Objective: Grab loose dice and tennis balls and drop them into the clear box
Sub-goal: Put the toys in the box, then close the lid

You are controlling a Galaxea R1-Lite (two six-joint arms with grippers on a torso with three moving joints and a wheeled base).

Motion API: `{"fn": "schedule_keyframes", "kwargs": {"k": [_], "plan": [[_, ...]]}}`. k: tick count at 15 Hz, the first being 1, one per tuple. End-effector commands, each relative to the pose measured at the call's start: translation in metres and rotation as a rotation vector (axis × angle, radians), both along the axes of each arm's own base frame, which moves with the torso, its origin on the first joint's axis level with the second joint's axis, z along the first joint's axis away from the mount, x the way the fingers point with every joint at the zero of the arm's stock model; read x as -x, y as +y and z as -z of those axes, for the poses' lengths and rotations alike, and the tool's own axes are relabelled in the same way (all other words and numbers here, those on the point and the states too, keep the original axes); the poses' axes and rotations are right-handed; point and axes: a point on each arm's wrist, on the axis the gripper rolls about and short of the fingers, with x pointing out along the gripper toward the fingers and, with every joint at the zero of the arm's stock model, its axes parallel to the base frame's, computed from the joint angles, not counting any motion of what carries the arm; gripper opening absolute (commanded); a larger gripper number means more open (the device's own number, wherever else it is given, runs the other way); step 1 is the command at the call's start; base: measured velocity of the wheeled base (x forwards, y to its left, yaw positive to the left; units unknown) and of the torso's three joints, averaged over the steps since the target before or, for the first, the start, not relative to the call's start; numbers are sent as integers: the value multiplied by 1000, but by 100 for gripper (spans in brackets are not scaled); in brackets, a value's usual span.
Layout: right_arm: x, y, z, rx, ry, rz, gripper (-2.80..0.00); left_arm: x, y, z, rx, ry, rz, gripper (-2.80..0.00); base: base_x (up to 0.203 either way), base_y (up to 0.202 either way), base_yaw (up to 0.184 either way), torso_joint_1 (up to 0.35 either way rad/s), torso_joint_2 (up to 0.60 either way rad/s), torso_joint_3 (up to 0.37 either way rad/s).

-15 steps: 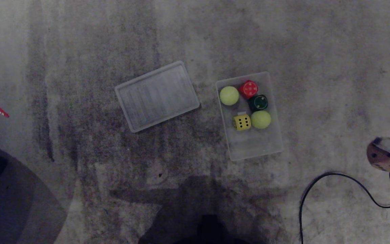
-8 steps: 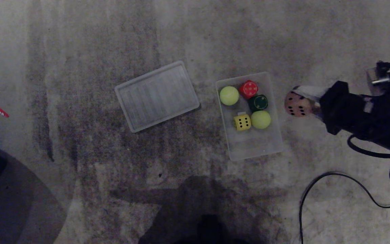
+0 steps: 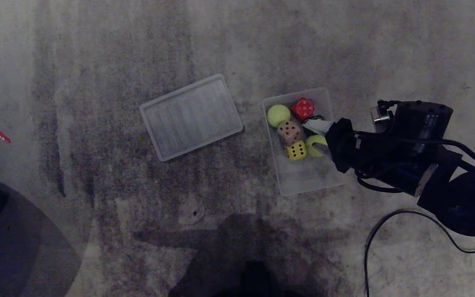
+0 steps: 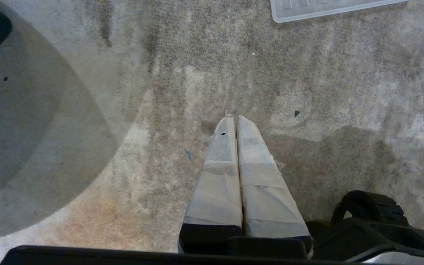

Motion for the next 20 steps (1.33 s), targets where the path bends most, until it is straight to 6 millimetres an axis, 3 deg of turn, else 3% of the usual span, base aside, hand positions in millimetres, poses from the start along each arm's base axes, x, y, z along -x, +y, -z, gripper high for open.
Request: {"fn": "schedule_keyframes", "kwargs": {"k": [1,4,8,9,13,17,20], "plan": [[2,0,0,11,-7,-2,0,0,0,0,1,0,-1,-280,0,0,0,0,0,0],[23,-10,-6,74,-48,-3,0,0,0,0,1,1,-1,-280,0,0,0,0,0,0],[74,-36,-9,131,-88,3,0,0,0,0,1,1,0,-280,0,0,0,0,0,0],[88,-45,-11,133,-103,12,-280,0,0,0,1,-1,-1,-280,0,0,0,0,0,0],[144,-79,4,280,-67,38,-280,0,0,0,1,-1,-1,-280,0,0,0,0,0,0],[197,-119,56,547,34,162,-280,0,0,0,1,0,-1,-280,0,0,0,0,0,0],[232,-136,76,650,-7,298,-280,0,0,0,1,-1,-1,-280,0,0,0,0,0,0]]}}
